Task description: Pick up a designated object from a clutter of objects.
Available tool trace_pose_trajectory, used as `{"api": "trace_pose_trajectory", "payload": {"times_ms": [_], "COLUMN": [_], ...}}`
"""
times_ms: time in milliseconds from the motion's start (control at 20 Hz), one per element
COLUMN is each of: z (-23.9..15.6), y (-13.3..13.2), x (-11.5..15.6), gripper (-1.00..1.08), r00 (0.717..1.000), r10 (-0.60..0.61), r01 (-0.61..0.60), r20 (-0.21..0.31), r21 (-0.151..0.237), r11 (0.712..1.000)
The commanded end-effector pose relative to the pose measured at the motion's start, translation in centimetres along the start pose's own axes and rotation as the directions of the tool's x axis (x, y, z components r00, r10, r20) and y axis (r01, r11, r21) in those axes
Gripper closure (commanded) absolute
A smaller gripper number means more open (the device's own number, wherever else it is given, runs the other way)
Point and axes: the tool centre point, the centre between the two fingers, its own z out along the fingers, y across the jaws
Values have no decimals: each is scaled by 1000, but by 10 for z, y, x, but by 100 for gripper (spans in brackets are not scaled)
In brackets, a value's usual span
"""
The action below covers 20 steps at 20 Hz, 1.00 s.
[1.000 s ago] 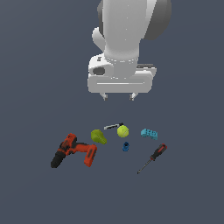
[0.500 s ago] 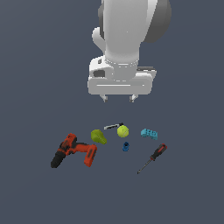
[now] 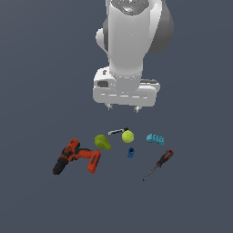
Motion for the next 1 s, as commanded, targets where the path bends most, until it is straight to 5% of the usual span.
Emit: {"api": "trace_pose_trajectory", "payload": {"times_ms": [0, 450, 950], "z": [11, 58, 111], "y": [0, 1, 4], "x": [0, -5, -17], "gripper": [-92, -92, -92], "r00": [999, 960, 853], "r10": [50, 278, 522], "r01": [-50, -278, -523], "r20": [1, 4, 9], "r21": [2, 8, 10], "r11": [999, 960, 853]}}
